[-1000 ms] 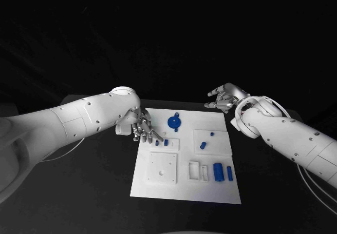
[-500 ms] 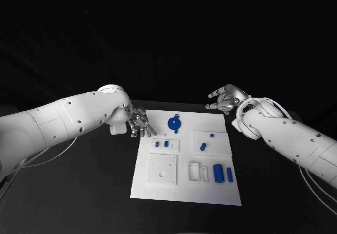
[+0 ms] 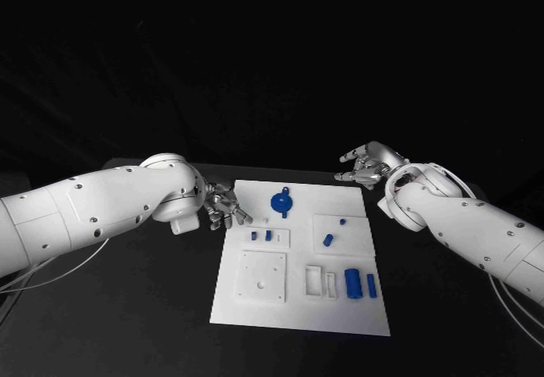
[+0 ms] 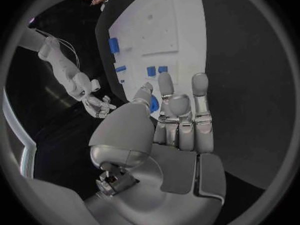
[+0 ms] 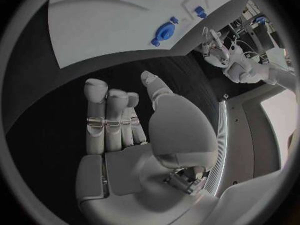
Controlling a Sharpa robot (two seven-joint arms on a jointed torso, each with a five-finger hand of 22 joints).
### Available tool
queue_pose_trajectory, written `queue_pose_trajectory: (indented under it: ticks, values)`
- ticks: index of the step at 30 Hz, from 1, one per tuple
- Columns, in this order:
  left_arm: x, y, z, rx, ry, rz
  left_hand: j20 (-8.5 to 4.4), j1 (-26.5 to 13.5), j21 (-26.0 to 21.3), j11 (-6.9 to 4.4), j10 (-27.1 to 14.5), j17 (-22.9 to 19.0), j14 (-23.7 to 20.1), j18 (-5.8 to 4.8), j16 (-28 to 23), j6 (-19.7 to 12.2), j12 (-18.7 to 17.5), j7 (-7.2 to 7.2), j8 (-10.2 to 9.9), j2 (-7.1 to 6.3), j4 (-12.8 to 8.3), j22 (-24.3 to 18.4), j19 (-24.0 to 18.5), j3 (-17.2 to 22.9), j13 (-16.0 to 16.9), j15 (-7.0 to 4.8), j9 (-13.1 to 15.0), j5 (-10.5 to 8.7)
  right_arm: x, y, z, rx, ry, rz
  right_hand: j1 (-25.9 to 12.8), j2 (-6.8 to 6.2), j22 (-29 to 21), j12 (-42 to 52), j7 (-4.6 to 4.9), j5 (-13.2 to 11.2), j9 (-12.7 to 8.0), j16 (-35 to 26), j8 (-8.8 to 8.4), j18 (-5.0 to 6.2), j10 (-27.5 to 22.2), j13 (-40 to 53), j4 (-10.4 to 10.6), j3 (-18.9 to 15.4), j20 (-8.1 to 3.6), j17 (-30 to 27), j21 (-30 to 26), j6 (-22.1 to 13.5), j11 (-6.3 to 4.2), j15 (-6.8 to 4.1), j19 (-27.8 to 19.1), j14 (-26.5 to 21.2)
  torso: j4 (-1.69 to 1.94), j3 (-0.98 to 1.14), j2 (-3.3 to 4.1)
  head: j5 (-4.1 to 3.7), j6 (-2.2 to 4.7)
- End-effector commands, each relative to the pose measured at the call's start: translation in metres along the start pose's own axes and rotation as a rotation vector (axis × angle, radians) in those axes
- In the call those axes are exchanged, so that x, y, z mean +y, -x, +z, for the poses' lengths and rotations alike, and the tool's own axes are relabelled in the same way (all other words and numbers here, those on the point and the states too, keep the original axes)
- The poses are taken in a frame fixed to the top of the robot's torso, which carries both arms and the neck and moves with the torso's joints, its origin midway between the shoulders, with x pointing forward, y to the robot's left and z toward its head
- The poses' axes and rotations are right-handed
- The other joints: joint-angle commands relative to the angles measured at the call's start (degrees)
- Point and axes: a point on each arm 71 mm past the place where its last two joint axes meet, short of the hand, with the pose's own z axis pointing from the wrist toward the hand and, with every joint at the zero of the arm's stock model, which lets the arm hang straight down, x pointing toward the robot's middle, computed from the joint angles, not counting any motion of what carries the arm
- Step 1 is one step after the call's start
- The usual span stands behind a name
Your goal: Assemble the parts on the task board
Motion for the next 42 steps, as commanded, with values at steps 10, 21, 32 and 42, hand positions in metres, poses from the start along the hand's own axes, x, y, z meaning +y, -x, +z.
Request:
queue_pose_trajectory:
  ticks: [10,21,32,42]
  values:
    - [0.005,-0.025,-0.004,-0.131,0.036,0.085,-0.21,-0.7,-0.77,-0.54,1.88,2.17,1.18,-0.3,0.31,-0.17,0.49,-1.24,6.48,-6.59,10.09,0.93,1.3,4.58,-0.34,-0.32,3.94,-1.19,-0.001,0.0,-0.002,-0.015,0.017,0.004,-0.44,0.2,-0.11,-0.3,0.07,0.52,0.0,-0.39,0.13,0.74,-0.29,-0.1,-0.02,0.24,0.21,-0.14,-0.41,0.32,0.03,0.08,2.79,-0.24,-0.14,0.0,0.07,0.39,0.27]
    - [0.009,-0.043,0.005,-0.107,0.089,0.14,-0.46,-0.94,-0.29,-0.83,1.83,3.17,1.33,-0.52,0.77,-2.23,1.06,-1.95,11.15,-8.8,14.36,0.95,1.24,5.79,-0.07,-0.56,14.44,-1.65,-0.002,0.0,-0.003,-0.013,0.015,0.003,-0.41,0.19,-0.12,-0.28,0.07,0.65,-0.01,-0.46,0.13,0.72,-0.29,-0.09,-0.05,0.34,0.2,-0.19,-0.39,0.31,0.02,0.07,2.81,-0.25,-0.15,0.07,0.14,0.32,0.24]
    - [0.004,-0.053,0.01,-0.092,0.071,0.125,-0.5,-1.31,-0.13,-0.91,1.9,3.42,1.48,-0.49,0.93,-2.2,1.24,-2.1,11.31,-7.62,14.31,0.95,1.32,5.79,0.0,-0.6,15.9,-1.68,-0.002,-0.001,-0.003,-0.011,0.013,0.003,-0.41,0.17,-0.13,-0.27,0.08,0.78,-0.01,-0.45,0.13,0.71,-0.27,-0.08,-0.09,0.41,0.19,-0.18,-0.4,0.28,0.02,0.06,2.81,-0.23,-0.17,0.01,0.12,0.13,0.09]
    - [0.001,-0.056,0.01,-0.086,0.058,0.11,-0.72,-1.05,0.09,-1.29,1.96,4.23,1.71,-0.67,1.42,-2.74,1.65,-2.9,14.51,-6.26,11.89,0.94,1.32,4.98,0.11,-0.87,22.73,-1.07,-0.003,-0.001,-0.003,-0.007,0.009,0.002,-0.41,0.17,-0.13,-0.27,0.08,0.78,-0.01,-0.45,0.13,0.71,-0.27,-0.08,-0.09,0.41,0.19,-0.18,-0.4,0.28,0.02,0.06,2.81,-0.23,-0.13,0.03,0.12,-0.06,-0.03]
